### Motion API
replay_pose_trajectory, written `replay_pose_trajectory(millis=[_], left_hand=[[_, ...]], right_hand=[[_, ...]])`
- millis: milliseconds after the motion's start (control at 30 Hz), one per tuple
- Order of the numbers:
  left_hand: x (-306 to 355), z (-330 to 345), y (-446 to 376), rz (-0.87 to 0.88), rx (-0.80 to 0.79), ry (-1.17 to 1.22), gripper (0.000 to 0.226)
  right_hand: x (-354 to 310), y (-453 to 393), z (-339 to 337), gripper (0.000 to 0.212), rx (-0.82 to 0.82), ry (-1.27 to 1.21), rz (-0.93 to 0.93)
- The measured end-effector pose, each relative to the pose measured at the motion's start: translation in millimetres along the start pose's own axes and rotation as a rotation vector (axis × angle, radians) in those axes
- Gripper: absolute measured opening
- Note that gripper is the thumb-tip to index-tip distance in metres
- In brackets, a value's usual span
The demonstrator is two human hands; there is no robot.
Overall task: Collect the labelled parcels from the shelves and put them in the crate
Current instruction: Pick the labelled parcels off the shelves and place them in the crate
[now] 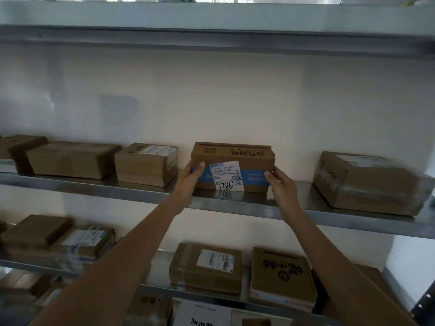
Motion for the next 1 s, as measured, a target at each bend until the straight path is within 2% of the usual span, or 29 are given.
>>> replay_pose_trajectory(millis=[67, 133, 200, 367, 500, 633, 767, 867, 1000], left_hand=[[-2, -4, -5, -0.032, 0.010, -0.045, 0.042], [-10, -9, -9, -0.095, 0.041, -0.023, 0.051], [-16, -12, -10, -0.115, 0.067, 0.027, 0.046], [-11, -9, -4, -0.100, 0.073, 0.065, 0.042], [-2, -5, 0, -0.178, 0.114, 0.116, 0.041], [-1, -2, 2, -0.206, 0.056, 0.024, 0.044], [0, 3, 1, -0.151, 0.042, -0.067, 0.035], [-2, 5, 1, -0.101, -0.017, -0.158, 0.031], [-5, 8, 3, -0.059, -0.106, -0.204, 0.042]], right_hand=[[4, -1, 1, 0.034, 0.044, 0.014, 0.011], [6, -2, 0, 0.027, 0.066, -0.022, 0.041], [7, -3, -4, 0.024, 0.057, -0.086, 0.072], [3, 1, -13, 0.034, 0.049, -0.329, 0.138], [1, 0, -18, 0.025, 0.100, -0.492, 0.219], [3, -3, -19, 0.035, 0.094, -0.453, 0.242], [5, -3, -19, 0.043, 0.170, -0.421, 0.211], [7, 1, -16, 0.057, 0.247, -0.184, 0.118], [6, 3, -11, 0.041, 0.349, -0.019, 0.030]])
Point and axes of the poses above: each hand's wrist, its own y-axis away from the middle knuckle, its own z-axis out of the palm, x = y × z, the point moved 2 cm from there along -y, towards the middle knuckle, and after that the axes turned 14 degrees about -y, right-handed, at the moved point
